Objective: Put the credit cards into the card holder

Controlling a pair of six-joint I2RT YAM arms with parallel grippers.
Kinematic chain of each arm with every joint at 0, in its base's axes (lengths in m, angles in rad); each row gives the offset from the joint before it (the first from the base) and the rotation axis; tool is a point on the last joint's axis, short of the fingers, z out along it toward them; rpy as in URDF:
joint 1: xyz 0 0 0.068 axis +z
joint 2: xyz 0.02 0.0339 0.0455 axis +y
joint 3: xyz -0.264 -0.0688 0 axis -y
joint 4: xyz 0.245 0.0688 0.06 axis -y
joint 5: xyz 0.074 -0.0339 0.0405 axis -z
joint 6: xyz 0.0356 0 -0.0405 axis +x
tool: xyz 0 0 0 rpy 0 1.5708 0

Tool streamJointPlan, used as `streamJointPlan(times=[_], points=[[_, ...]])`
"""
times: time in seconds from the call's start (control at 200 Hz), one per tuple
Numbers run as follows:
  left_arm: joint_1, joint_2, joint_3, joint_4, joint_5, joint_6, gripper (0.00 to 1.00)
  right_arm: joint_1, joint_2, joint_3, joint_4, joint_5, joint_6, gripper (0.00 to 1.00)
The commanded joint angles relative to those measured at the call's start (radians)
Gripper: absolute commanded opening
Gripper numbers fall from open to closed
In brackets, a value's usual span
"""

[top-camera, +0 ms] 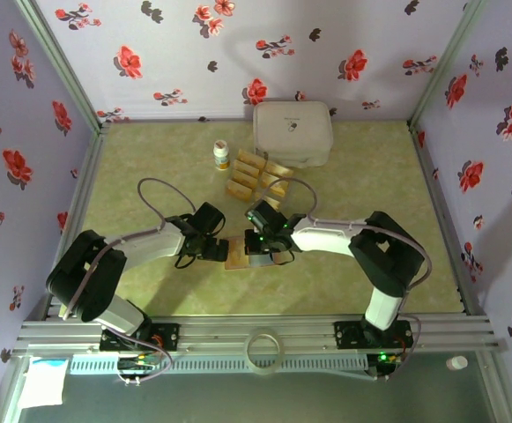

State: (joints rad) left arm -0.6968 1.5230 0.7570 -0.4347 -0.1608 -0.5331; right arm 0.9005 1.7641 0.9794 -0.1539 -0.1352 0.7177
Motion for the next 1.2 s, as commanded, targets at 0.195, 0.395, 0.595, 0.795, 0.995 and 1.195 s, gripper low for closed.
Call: streamJointPlan(times=[0.195,0.395,0.595,0.795,0.995,1.195], points=[[-0.007,0.026,-0.013,0.014,0.006,-0.010,1.00,0.009,0.046,0.029,0.007,-0.017,0.006,0.00],[-0.009,0.032,-0.014,0.020,0.008,-0.008,1.00,0.012,0.062,0.043,0.007,-0.031,0.008,0.00],[-0.008,0.035,-0.018,0.025,0.012,-0.007,1.00,0.018,0.080,0.060,0.007,-0.046,0.006,0.00],[-0.007,0.031,-0.016,0.025,0.015,-0.007,1.00,0.022,0.071,0.075,0.005,-0.056,0.009,0.00],[0.020,-0.021,-0.001,-0.012,-0.012,0.006,1.00,0.016,-0.022,0.077,-0.039,-0.020,-0.007,0.03],[0.092,-0.123,0.018,-0.066,-0.013,0.026,1.00,-0.020,-0.096,0.055,-0.101,0.025,-0.048,0.17]])
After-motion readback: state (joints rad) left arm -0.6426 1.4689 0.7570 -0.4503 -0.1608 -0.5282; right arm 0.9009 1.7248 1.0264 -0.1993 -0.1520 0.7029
